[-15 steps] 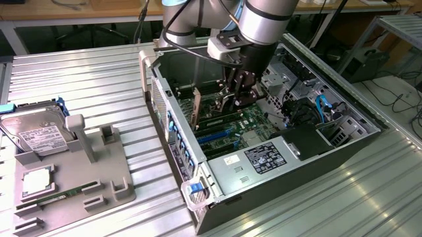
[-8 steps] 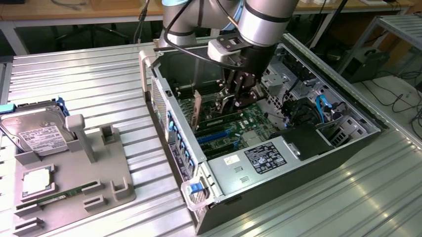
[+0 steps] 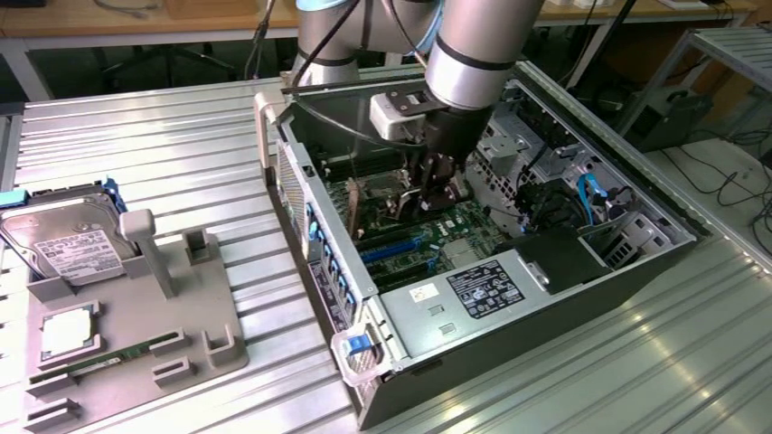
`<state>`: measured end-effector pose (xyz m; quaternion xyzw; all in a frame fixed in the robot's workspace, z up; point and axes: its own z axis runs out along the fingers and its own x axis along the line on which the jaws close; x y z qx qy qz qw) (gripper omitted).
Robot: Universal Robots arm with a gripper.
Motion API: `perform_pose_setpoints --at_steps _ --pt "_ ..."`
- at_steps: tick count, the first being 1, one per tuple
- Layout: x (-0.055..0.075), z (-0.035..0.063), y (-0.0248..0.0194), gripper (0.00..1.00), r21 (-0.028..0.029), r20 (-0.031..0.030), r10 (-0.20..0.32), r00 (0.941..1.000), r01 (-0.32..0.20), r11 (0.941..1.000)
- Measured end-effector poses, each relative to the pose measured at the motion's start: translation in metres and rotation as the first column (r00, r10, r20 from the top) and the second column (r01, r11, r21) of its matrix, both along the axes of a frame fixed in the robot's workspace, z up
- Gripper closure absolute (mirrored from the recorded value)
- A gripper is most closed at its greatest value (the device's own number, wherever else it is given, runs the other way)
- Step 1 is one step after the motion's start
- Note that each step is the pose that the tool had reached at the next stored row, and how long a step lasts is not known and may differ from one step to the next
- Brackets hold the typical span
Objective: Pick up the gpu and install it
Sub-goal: 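Insert the gpu into the slot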
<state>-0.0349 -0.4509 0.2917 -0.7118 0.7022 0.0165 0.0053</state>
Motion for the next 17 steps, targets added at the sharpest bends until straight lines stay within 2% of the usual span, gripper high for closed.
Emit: perform_pose_setpoints --at_steps 2,3,4,7,10,13,14,17 --pt "-0.007 -0.0129 -0.0056 0.73 0.0002 0.0004 -0.003 1.0 0.003 1.0" --pt "-0.008 -0.0227 -0.0074 0.73 0.0048 0.0018 -0.003 1.0 0.003 1.0" --pt "-0.013 -0.0256 -0.0103 0.73 0.0049 0.0041 -0.003 1.0 0.003 1.0" --pt "-0.022 -0.0355 -0.0106 0.73 0.005 0.0042 -0.004 1.0 0.004 1.0" --pt "-0.022 -0.036 -0.0108 0.73 0.005 0.0042 -0.027 0.9996 0.027 0.9996" --pt "-0.023 -0.0464 -0.0108 0.73 0.0051 0.0041 -0.027 0.9996 0.027 0.9996" --pt "-0.023 -0.0541 -0.0109 0.73 0.0044 0.0039 -0.027 0.9996 0.027 0.9996" --pt "-0.023 -0.0552 -0.0108 0.73 0.005 0.0042 -0.027 0.9996 0.027 0.9996"
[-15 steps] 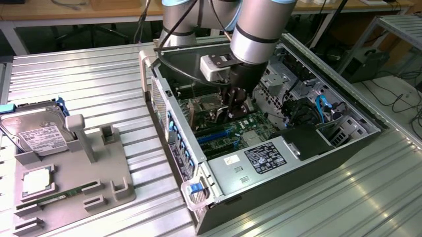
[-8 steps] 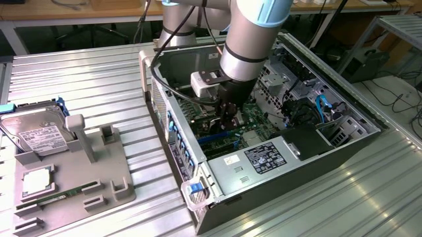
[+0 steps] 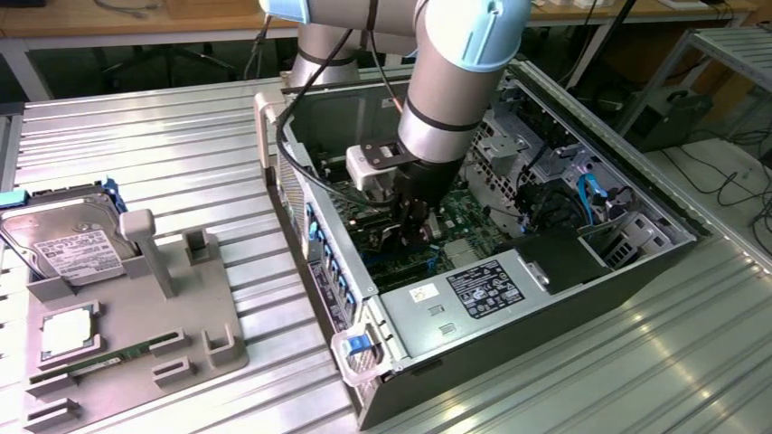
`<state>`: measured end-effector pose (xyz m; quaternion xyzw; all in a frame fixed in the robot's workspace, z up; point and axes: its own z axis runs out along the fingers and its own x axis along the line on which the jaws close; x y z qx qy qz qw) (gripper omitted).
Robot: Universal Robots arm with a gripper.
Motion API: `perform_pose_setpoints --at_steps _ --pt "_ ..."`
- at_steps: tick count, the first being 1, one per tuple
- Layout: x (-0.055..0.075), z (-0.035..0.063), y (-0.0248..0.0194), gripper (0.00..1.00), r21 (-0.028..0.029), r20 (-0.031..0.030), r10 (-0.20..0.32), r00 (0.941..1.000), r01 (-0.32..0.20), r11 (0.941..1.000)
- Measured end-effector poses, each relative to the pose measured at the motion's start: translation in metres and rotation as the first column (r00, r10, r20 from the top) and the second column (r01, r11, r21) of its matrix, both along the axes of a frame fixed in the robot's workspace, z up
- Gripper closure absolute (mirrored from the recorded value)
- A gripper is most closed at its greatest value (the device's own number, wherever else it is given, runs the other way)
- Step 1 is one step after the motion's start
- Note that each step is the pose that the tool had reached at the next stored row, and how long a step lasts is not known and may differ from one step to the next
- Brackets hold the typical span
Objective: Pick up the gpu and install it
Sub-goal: 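Insert the gpu into the slot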
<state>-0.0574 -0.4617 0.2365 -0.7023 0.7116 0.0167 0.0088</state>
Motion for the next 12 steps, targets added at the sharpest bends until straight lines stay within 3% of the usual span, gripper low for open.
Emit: perform_pose_setpoints --at_steps 7,12 --pt "-0.0001 -0.0003 0.0 0.73 0.0 -0.0001 0.0 1.0 0.0 1.0" --pt "-0.0031 -0.0062 -0.0002 0.73 -0.0009 -0.0004 0.0 1.0 0.0 1.0"
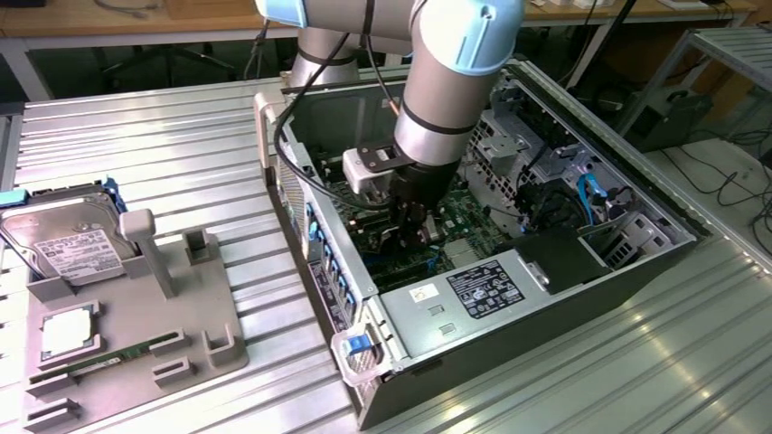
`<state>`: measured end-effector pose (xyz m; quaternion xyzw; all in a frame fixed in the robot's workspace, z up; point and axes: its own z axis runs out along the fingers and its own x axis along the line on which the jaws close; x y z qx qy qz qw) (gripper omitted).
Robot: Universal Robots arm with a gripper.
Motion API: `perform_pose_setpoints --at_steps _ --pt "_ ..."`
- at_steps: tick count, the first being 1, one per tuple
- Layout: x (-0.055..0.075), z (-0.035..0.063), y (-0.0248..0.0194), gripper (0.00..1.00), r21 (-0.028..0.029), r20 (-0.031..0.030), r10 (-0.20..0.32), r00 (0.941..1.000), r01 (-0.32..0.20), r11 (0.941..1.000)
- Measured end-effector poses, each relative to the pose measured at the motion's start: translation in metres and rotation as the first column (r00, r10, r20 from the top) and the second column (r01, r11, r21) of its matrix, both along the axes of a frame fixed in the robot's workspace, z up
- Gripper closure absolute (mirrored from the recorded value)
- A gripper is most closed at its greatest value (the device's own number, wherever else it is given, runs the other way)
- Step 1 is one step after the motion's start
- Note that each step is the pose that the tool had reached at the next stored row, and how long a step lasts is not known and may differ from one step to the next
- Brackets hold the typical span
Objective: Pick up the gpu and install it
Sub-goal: 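Insert the gpu into the slot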
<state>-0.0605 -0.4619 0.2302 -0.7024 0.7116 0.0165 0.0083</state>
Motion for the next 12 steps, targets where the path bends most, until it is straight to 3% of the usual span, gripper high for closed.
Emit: perform_pose_setpoints --at_steps 5,7,8,11,12 --pt "0.0 -0.0006 0.0001 0.73 0.0007 0.0016 0.0 1.0 0.0 1.0" --pt "0.0 -0.0023 0.0008 0.72 0.0064 0.0071 -0.001 1.0 0.001 1.0" --pt "0.0 0.0001 0.0004 0.72 0.0024 0.0059 0.0 1.0 0.0 1.0" --pt "0.0 0.0068 0.0003 0.59 0.002 0.0072 0.0 1.0 0.0 1.0" --pt "0.0 0.0112 0.0002 0.59 0.0012 0.0079 0.0 1.0 0.0 1.0"
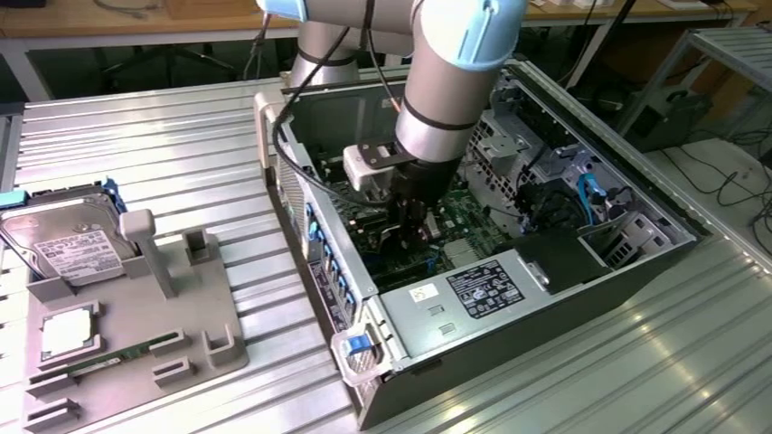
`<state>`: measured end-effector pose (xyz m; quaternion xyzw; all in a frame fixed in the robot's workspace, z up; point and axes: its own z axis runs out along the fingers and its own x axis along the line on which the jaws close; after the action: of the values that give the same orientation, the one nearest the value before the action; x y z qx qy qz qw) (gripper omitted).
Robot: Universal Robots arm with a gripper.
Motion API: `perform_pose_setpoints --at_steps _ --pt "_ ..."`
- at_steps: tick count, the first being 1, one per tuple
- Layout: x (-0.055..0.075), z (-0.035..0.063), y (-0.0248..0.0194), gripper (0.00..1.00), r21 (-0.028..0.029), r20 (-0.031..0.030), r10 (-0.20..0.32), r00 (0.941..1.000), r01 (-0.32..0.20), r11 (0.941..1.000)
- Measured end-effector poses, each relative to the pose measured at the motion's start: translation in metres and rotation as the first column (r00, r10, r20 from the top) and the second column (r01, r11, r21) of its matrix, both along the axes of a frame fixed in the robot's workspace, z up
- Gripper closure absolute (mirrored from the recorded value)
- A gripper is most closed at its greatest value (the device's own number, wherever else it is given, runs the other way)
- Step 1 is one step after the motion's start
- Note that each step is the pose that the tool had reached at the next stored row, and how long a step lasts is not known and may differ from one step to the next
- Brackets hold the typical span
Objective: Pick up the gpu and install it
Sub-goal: 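Insert the gpu into the slot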
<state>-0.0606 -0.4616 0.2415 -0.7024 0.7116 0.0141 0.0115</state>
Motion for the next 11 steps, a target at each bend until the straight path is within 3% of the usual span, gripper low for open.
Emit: perform_pose_setpoints --at_steps 11 --pt "0.0 0.051 0.0 0.59 -0.0007 0.0084 0.0 1.0 0.0 1.0"
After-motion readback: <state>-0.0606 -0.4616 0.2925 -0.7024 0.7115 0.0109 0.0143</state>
